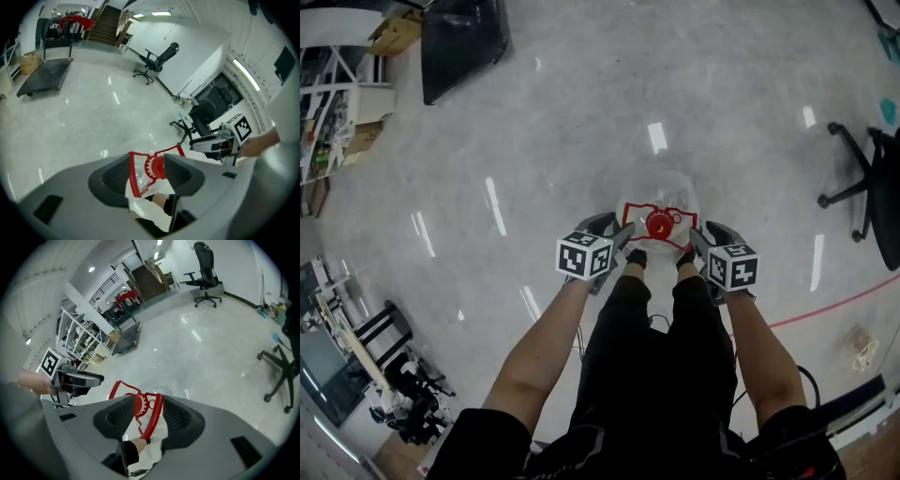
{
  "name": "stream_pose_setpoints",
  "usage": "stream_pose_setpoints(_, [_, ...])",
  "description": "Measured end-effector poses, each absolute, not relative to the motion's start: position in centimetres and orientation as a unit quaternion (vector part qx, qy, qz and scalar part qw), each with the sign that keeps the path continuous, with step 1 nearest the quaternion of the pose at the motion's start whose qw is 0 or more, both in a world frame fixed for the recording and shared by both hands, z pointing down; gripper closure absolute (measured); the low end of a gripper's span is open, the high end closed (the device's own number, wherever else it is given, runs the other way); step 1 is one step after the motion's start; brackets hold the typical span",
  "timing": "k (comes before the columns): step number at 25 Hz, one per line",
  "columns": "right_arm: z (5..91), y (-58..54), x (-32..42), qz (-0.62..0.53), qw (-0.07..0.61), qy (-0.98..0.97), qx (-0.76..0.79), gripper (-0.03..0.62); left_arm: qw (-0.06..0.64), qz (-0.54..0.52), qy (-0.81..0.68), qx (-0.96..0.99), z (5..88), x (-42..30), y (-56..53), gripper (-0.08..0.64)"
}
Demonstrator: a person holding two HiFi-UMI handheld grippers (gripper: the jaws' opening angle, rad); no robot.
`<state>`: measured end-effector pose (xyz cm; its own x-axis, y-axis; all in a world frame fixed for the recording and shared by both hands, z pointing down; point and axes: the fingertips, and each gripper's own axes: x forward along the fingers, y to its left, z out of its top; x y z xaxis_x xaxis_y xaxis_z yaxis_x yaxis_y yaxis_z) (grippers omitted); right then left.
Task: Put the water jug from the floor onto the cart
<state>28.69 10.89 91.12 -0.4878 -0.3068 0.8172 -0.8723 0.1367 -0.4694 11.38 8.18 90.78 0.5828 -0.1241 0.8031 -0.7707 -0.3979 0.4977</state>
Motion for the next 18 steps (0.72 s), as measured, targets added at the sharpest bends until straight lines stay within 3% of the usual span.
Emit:
stream_pose_setpoints(11, [98.3,13.3,26.9,0.541,0.303,-0.674,0.401,0.427,0.517,0.404,-0.279,0.702,100.0,10.0,11.6,0.360])
stream_pose_setpoints(13, [98.9,13.4,26.6,0.552,0.296,-0.670,0.398,0.489,0.529,0.402,-0.280,0.693,101.1,9.8,12.0,0.361])
stream_pose_setpoints(16, [99.2,12.8,26.9,0.559,0.279,-0.671,0.399,0.503,0.530,0.395,-0.278,0.697,101.9,10.5,12.2,0.487])
stream_pose_setpoints(18, [98.7,12.4,26.7,0.554,0.281,-0.676,0.396,0.505,0.537,0.379,-0.285,0.698,101.4,11.0,12.0,0.489])
